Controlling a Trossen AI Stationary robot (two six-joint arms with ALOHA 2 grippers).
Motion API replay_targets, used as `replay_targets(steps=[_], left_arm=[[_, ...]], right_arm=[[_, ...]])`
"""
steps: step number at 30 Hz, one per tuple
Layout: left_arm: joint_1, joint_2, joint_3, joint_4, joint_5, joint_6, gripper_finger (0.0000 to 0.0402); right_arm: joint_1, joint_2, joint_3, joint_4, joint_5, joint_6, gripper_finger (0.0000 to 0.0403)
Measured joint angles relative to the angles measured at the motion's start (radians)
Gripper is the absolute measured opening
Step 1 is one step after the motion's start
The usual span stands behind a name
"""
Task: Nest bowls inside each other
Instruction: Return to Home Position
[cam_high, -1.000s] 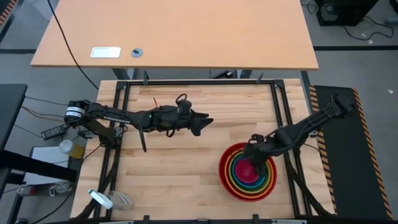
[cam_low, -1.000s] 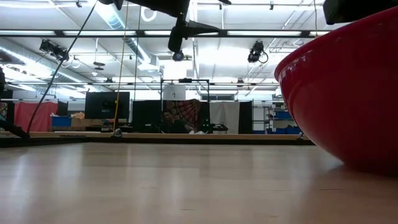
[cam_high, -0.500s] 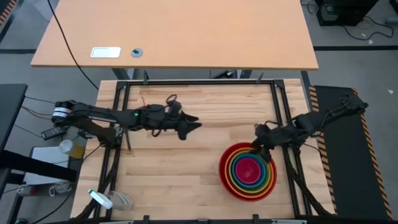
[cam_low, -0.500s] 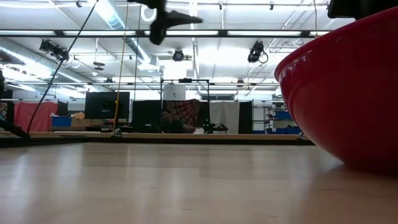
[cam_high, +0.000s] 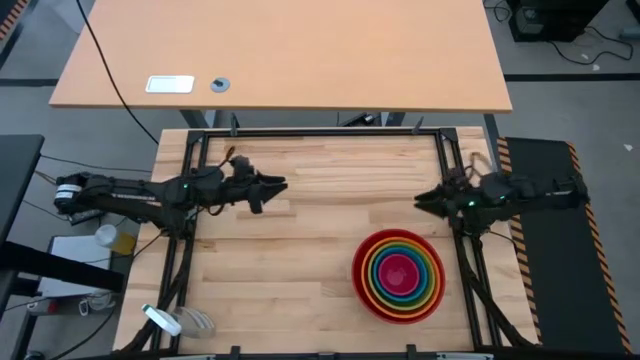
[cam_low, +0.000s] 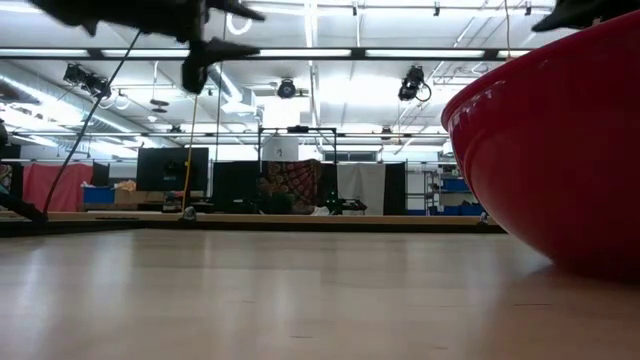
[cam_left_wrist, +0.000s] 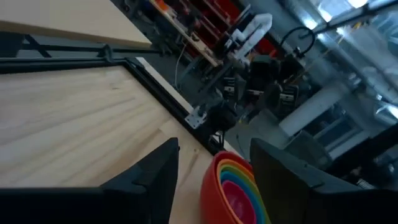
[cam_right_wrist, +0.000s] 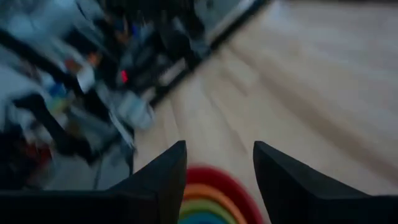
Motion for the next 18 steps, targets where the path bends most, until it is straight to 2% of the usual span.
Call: replay_targets(steps=[4,10,18], left_arm=[[0.014,-0.091,-0.133,0.065,-0.001,-0.039,0.0195],[0.016,-0.188,-0.319,0.150,-0.003,-0.128,0.0194],[0.018,-0.378,-0.455,0.179,-0.034,-0.180,0.0194]], right_arm=[[-0.037,-0.131,0.000,-0.010,0.046,-0.013,0.0191],[-0.055,-0.281,-0.001,-0.122,0.103,-0.008,0.0186],[-0.055,-0.276,-0.021,-0.166,0.142,0.017,0.0167]])
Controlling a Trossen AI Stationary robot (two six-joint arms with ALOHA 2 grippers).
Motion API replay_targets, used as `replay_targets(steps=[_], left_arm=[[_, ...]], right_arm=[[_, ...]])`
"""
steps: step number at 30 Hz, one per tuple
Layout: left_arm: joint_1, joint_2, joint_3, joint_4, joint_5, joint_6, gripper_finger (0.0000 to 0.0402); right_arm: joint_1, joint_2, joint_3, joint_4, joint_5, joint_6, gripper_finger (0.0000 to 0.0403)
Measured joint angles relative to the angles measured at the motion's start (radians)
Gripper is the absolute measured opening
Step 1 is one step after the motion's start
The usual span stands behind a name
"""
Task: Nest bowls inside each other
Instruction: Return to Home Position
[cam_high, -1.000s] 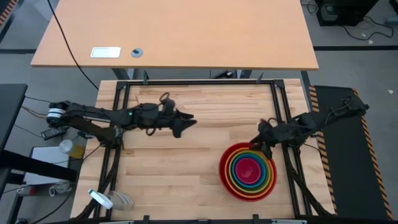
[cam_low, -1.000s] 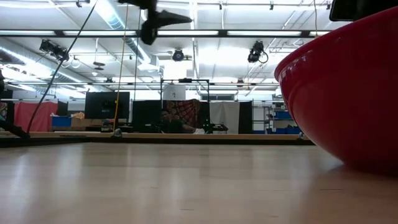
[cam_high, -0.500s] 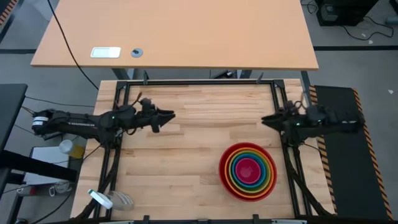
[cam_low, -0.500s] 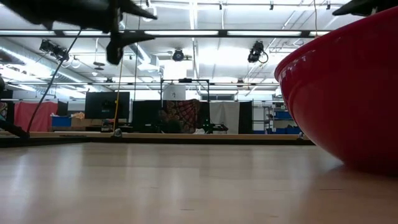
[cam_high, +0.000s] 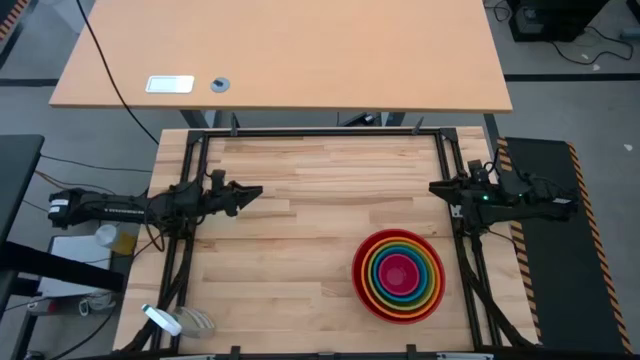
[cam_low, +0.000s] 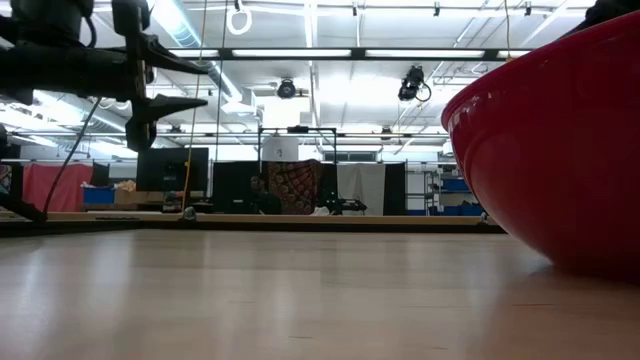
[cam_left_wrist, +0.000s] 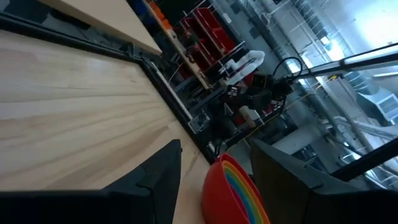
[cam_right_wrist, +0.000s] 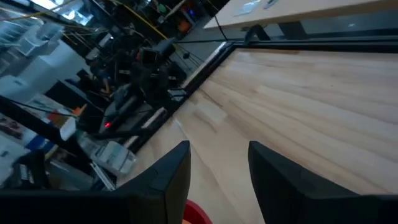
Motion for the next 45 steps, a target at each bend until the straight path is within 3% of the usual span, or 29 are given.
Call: replay_targets(steps=[11,16,25,36,40,45], left_arm=[[0.002,-0.226,-0.016,-0.244,0.000,0.067,0.0194],[0.004,-0.287,-0.016,-0.351,-0.006,0.106,0.0194],[0.002,-0.321,-0.045,-0.373,-0.007,0.092,0.0194],[0.001,-0.322,-0.047,-0.452,0.071,0.028,0.0194],[0.001,-0.316,-0.047,-0.454,0.049,0.030,0.0194],[0.001,-0.316,-0.047,-0.447,-0.062,0.057,0.0194]], right_arm=[[0.000,-0.001,-0.010,0.146,0.055,-0.021,0.0165],[0.000,-0.001,-0.103,0.321,0.091,-0.045,0.0164],[-0.011,-0.001,-0.314,0.649,0.109,0.000,0.0164],[-0.011,0.000,-0.504,0.939,0.130,0.001,0.0164],[-0.012,0.008,-0.507,0.918,0.149,-0.013,0.0164],[-0.012,0.010,-0.507,0.893,0.271,-0.029,0.0164]])
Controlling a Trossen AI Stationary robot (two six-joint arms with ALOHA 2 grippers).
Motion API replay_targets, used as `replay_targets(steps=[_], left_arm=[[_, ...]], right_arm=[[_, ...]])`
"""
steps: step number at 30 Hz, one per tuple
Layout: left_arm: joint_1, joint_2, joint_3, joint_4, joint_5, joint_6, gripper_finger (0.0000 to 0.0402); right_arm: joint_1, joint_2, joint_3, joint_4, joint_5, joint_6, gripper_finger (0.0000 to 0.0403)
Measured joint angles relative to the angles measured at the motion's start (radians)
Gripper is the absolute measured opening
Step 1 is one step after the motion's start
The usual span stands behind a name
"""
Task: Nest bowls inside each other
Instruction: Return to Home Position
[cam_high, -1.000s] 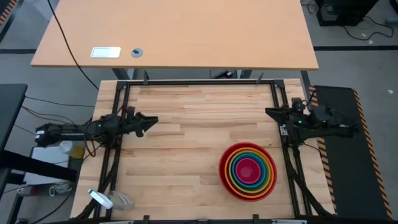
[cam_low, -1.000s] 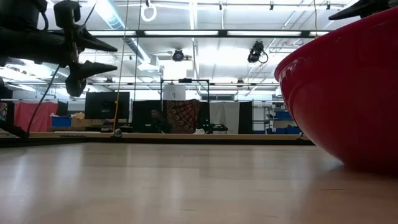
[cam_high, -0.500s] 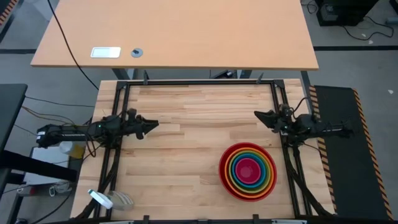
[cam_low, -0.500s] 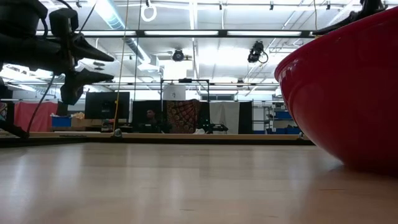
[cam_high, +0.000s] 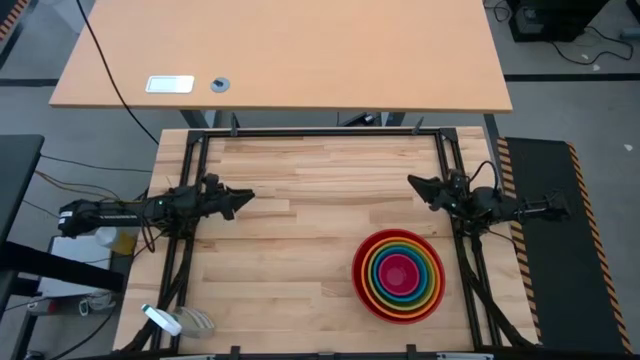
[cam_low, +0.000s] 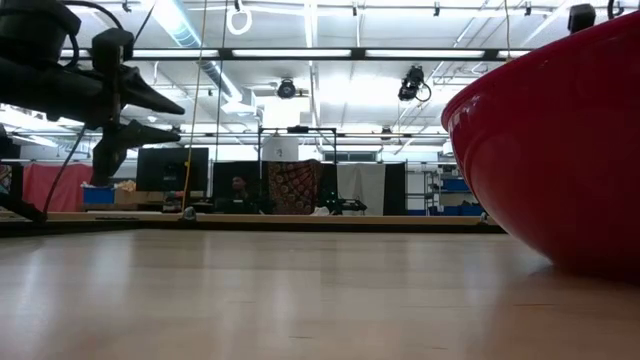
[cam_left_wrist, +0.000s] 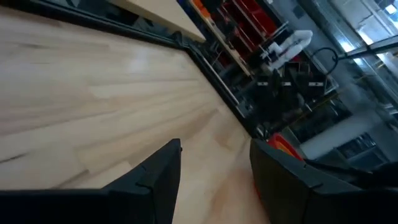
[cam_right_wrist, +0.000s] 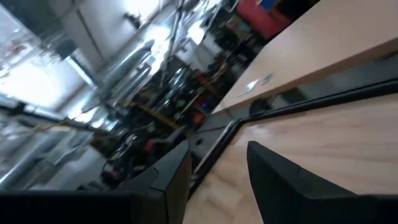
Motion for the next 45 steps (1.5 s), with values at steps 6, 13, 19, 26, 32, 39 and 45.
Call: replay_targets(steps=[6,13,19,26,32,39,45], left_arm=[[0.000,-0.001,0.000,-0.056,-0.010,0.210,0.0194],[0.000,0.000,0.000,-0.120,-0.010,0.591,0.0194],[0.000,-0.001,0.000,-0.111,-0.010,0.589,0.0194],[0.000,-0.001,0.000,-0.112,-0.010,0.586,0.0194],[0.000,-0.001,0.000,-0.112,-0.010,0.586,0.0194],[0.000,-0.001,0.000,-0.111,-0.010,0.586,0.0194],[0.000,-0.001,0.000,-0.111,-0.010,0.586,0.0194]], right_arm=[[0.000,0.000,0.000,-0.034,0.008,-0.199,0.0164],[0.000,0.003,0.000,-0.079,0.010,-0.865,0.0164],[0.000,0.003,0.000,-0.080,0.010,-0.938,0.0164],[0.000,0.003,0.000,-0.080,0.008,-0.938,0.0164],[0.000,0.003,0.000,-0.080,0.008,-0.938,0.0164],[0.000,0.003,0.000,-0.080,0.008,-0.938,0.0164],[0.000,0.003,0.000,-0.080,0.008,-0.938,0.0164]])
